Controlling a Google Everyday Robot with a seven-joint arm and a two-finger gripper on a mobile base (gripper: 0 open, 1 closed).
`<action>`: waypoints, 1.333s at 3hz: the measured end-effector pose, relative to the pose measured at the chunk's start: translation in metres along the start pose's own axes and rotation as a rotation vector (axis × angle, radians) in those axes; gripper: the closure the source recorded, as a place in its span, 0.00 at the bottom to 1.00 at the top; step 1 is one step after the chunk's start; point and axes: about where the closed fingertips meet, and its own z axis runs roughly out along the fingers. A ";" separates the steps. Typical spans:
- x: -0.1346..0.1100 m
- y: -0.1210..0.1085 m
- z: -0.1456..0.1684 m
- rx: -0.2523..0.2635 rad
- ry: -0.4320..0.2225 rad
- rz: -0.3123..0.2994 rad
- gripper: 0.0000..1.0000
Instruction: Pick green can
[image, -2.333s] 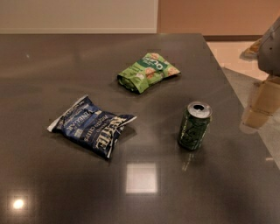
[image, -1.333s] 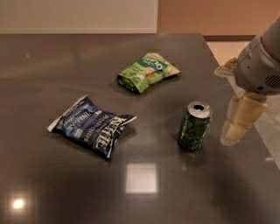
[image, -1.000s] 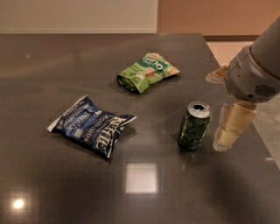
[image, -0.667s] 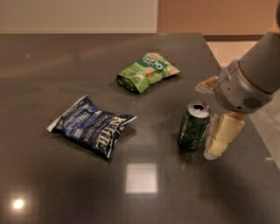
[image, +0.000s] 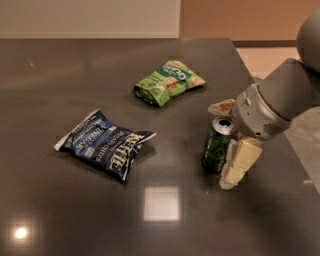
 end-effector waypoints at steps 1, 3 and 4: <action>-0.001 0.000 -0.002 -0.001 -0.004 0.000 0.17; -0.011 -0.004 -0.012 -0.003 -0.055 0.002 0.64; -0.031 -0.008 -0.031 -0.002 -0.119 -0.014 0.88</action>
Offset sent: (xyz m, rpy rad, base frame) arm 0.0047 0.0049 0.0198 0.1167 -0.0035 0.0094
